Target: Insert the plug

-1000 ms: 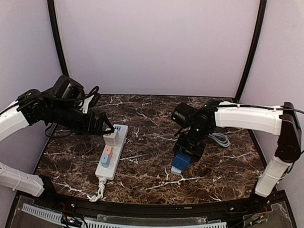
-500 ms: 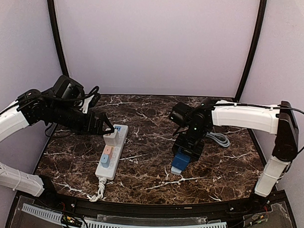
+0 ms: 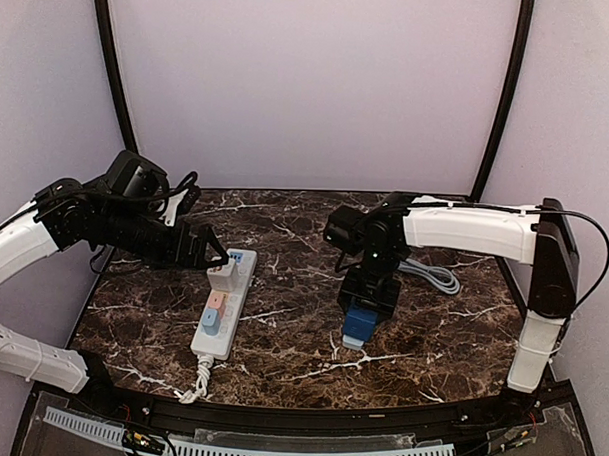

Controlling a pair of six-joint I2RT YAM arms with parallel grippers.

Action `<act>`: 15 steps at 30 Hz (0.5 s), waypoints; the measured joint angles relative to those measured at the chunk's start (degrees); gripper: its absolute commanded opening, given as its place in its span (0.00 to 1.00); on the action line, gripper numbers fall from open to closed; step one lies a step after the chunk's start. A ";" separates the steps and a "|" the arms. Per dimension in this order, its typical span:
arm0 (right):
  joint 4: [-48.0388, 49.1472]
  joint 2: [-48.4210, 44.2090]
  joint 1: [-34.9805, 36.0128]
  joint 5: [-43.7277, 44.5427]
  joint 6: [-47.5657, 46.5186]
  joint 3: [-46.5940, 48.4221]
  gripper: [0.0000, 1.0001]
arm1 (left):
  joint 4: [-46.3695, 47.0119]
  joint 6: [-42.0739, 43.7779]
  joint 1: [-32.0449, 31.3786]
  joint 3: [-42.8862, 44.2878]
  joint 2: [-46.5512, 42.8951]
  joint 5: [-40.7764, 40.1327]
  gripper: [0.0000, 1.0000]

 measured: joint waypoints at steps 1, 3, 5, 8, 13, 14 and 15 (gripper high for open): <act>-0.44 0.57 0.11 0.13 -0.13 0.57 0.00 | 0.00 0.00 0.00 0.00 0.00 0.00 0.99; -1.22 1.27 0.35 0.46 -0.33 1.46 0.00 | 0.02 0.00 0.00 0.00 0.00 0.00 0.99; -1.51 1.53 0.39 0.52 -0.46 1.79 0.00 | 0.02 -0.02 0.02 0.00 -0.04 0.00 0.99; -1.66 1.66 0.42 0.50 -0.63 1.95 0.00 | 0.00 0.00 0.02 0.00 -0.22 0.00 0.99; -2.25 2.23 0.68 0.72 -0.57 2.60 0.00 | 0.02 0.02 0.02 0.00 -0.39 -0.02 0.99; -2.36 2.34 0.76 0.85 -0.50 2.75 0.00 | 0.02 0.02 0.04 0.00 -0.39 -0.02 0.99; -2.56 2.49 0.94 1.09 -0.31 2.97 0.00 | 0.02 0.02 0.04 0.00 -0.39 0.00 0.99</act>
